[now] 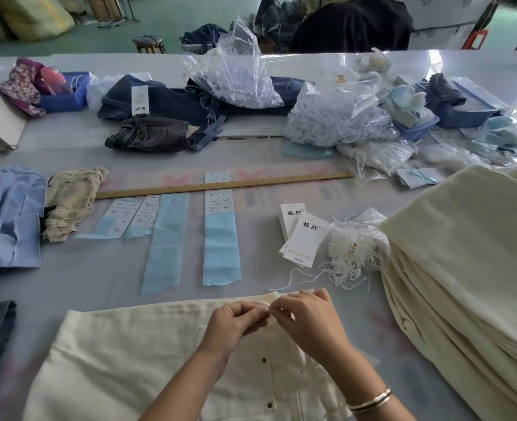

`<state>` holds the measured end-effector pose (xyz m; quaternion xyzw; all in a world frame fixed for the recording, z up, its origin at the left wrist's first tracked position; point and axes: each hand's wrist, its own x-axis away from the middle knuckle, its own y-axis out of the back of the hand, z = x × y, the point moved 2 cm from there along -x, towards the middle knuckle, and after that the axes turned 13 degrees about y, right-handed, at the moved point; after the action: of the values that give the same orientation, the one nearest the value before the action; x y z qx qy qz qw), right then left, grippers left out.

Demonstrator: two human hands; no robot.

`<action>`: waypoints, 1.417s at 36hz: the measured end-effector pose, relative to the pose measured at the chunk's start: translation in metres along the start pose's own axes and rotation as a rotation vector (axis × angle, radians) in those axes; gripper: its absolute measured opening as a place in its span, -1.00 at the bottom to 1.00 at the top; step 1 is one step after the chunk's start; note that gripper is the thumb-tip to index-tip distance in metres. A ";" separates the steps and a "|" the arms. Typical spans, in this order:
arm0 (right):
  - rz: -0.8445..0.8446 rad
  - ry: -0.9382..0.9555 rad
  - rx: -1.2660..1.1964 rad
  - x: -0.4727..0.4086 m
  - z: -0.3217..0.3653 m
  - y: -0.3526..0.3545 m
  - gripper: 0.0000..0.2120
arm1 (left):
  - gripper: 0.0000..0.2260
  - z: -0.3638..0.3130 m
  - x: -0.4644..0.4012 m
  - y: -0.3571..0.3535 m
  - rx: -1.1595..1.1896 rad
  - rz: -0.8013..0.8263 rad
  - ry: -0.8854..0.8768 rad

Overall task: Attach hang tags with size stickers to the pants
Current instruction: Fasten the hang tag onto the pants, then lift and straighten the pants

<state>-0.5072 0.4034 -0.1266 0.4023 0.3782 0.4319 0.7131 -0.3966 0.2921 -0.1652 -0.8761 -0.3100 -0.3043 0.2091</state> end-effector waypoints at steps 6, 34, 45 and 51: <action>0.003 -0.001 0.007 0.001 -0.001 -0.002 -0.85 | -0.94 -0.001 -0.004 -0.001 -0.056 -0.004 -0.019; -0.241 -0.326 -0.254 0.019 0.009 -0.027 -0.53 | -0.48 0.003 -0.012 0.111 -0.953 -0.646 -0.120; 0.216 0.218 -0.069 -0.008 0.120 -0.062 -0.54 | -0.47 0.063 0.058 0.327 -0.698 -0.794 0.360; 0.398 0.548 -0.093 -0.040 0.202 -0.079 -0.25 | -0.59 0.005 0.100 0.275 -0.581 -0.646 0.001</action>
<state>-0.3169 0.2924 -0.1111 0.3040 0.4497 0.6715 0.5044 -0.1478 0.1380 -0.1510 -0.7564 -0.4697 -0.4292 -0.1521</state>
